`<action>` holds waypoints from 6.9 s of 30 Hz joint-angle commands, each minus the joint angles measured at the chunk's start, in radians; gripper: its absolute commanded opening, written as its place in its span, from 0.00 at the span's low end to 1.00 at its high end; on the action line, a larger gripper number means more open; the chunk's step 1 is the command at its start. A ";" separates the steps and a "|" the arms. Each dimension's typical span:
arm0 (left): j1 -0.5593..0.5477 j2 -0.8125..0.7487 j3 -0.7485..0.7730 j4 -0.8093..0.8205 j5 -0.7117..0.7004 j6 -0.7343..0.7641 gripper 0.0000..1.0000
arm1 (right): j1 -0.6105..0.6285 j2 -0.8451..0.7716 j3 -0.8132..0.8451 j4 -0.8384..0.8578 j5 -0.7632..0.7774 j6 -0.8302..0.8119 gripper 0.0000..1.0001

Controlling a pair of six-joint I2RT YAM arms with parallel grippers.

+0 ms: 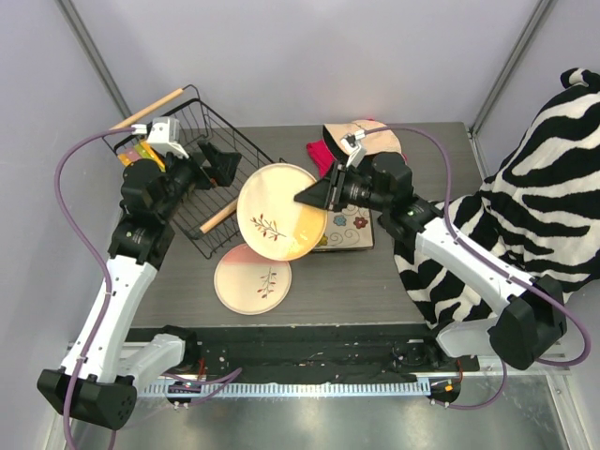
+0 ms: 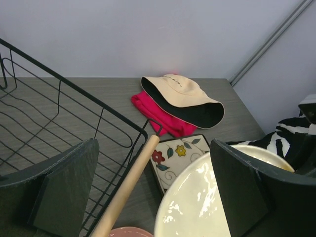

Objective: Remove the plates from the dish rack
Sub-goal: Place the plate at the center of the board.

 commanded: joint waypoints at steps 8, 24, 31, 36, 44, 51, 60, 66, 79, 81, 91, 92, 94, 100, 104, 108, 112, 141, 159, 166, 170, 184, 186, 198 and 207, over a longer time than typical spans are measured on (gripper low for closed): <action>0.005 0.038 -0.011 0.034 -0.010 0.025 1.00 | 0.003 -0.128 -0.164 0.153 -0.002 0.048 0.01; 0.005 0.080 -0.015 0.034 -0.001 0.019 1.00 | 0.066 0.055 -0.330 0.285 0.063 0.074 0.01; 0.006 0.077 -0.018 0.038 0.002 0.013 1.00 | 0.073 0.147 -0.330 0.343 0.064 0.089 0.01; 0.005 0.075 -0.034 0.055 0.004 0.000 1.00 | 0.090 0.191 -0.308 0.309 0.104 0.055 0.01; 0.006 0.071 -0.029 0.054 0.011 0.002 1.00 | 0.109 0.277 -0.290 0.308 0.126 0.054 0.01; 0.005 0.063 -0.029 0.054 0.005 0.010 1.00 | 0.124 0.326 -0.282 0.300 0.158 0.055 0.13; 0.005 0.063 -0.034 0.057 0.013 0.006 1.00 | 0.139 0.365 -0.264 0.239 0.155 0.008 0.40; 0.006 0.063 -0.038 0.064 0.016 -0.006 1.00 | 0.153 0.374 -0.247 0.176 0.172 -0.021 0.47; 0.005 0.060 -0.043 0.070 0.021 -0.010 1.00 | 0.193 0.365 -0.196 0.023 0.256 -0.080 0.59; 0.006 0.058 -0.043 0.070 0.021 -0.009 1.00 | 0.202 0.365 -0.187 0.000 0.273 -0.084 0.61; 0.005 0.060 -0.045 0.075 0.033 -0.013 1.00 | 0.230 0.380 -0.138 -0.085 0.311 -0.100 0.63; 0.006 0.060 -0.045 0.074 0.033 -0.013 1.00 | 0.234 0.383 -0.134 -0.085 0.311 -0.101 0.64; 0.005 0.060 -0.045 0.074 0.034 -0.013 1.00 | 0.245 0.391 -0.117 -0.111 0.318 -0.107 0.65; 0.006 0.060 -0.046 0.075 0.039 -0.017 0.99 | 0.259 0.437 -0.077 -0.120 0.325 -0.101 0.66; 0.006 0.055 -0.046 0.077 0.039 -0.018 1.00 | 0.265 0.461 -0.052 -0.120 0.322 -0.097 0.66; 0.005 0.055 -0.046 0.077 0.042 -0.017 1.00 | 0.267 0.469 -0.038 -0.125 0.318 -0.097 0.67; 0.005 0.057 -0.046 0.077 0.044 -0.018 1.00 | 0.267 0.451 -0.045 -0.146 0.336 -0.107 0.71; 0.005 0.052 -0.045 0.075 0.045 -0.020 1.00 | 0.273 0.368 -0.029 -0.240 0.377 -0.103 0.74; 0.005 0.055 -0.046 0.075 0.047 -0.021 1.00 | 0.293 0.454 0.058 -0.240 0.371 -0.097 0.68; 0.005 0.055 -0.046 0.074 0.047 -0.021 1.00 | 0.299 0.466 0.078 -0.240 0.368 -0.098 0.68; 0.006 0.054 -0.046 0.074 0.050 -0.023 1.00 | 0.299 0.422 0.048 -0.258 0.411 -0.095 0.68; 0.006 0.061 -0.046 0.078 0.056 -0.030 1.00 | 0.304 0.432 0.017 -0.295 0.466 -0.112 0.70; 0.005 0.061 -0.048 0.078 0.056 -0.030 1.00 | 0.304 0.449 0.024 -0.300 0.463 -0.115 0.70; 0.005 0.060 -0.046 0.080 0.053 -0.030 1.00 | 0.328 0.475 0.063 -0.300 0.448 -0.112 0.68; 0.005 0.058 -0.046 0.077 0.054 -0.029 1.00 | 0.351 0.526 0.127 -0.301 0.442 -0.112 0.68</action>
